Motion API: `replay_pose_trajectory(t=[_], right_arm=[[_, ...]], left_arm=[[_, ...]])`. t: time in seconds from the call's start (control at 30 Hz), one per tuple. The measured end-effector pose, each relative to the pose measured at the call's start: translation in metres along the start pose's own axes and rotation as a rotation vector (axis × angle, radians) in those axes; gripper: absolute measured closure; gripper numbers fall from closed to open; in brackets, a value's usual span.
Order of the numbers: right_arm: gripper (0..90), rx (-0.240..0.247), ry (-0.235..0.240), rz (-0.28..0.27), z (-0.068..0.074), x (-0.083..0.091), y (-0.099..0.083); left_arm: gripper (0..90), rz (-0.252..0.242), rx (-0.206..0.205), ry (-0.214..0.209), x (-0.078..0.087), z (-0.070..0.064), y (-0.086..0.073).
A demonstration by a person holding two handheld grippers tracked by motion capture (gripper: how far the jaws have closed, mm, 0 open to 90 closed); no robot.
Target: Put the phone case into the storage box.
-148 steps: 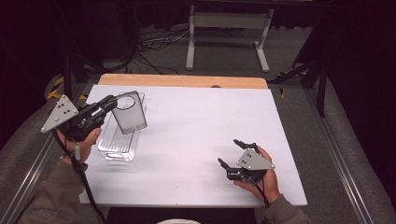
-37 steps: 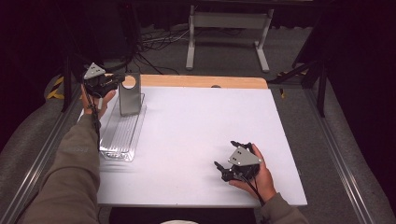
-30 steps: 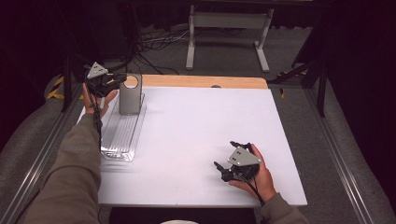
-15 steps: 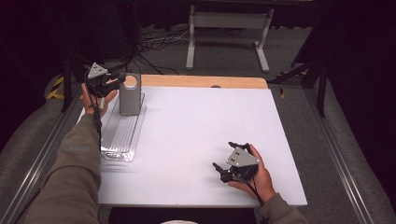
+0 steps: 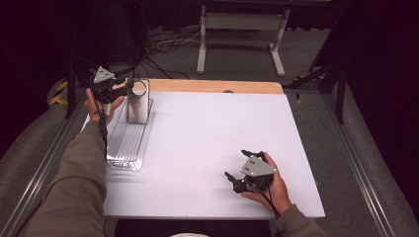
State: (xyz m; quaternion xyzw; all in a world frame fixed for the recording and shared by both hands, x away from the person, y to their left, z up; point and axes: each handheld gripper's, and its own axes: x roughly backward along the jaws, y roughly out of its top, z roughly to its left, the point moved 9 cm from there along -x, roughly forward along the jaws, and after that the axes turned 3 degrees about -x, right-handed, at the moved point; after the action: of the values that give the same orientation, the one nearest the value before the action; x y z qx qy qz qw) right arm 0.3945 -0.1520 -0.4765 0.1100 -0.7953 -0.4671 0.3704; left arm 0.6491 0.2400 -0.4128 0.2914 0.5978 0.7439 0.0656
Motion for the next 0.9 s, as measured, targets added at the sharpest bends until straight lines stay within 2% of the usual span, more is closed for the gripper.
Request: replay_pose_trajectory(t=[0.2,0.5,0.9], right_arm=[[14.3,0.005,-0.001,-0.017,0.0,0.002,0.003],[14.6,0.012,-0.004,-0.023,0.0,0.003,0.004],[14.6,0.018,-0.006,-0.039,0.001,0.005,0.009]], left_arm=[[55.5,-0.004,0.018,-0.002,0.001,0.001,-0.002],[56.7,-0.005,-0.015,-0.006,0.007,-0.002,-0.001],[52.3,-0.033,-0.014,0.002,0.013,-0.003,0.006]])
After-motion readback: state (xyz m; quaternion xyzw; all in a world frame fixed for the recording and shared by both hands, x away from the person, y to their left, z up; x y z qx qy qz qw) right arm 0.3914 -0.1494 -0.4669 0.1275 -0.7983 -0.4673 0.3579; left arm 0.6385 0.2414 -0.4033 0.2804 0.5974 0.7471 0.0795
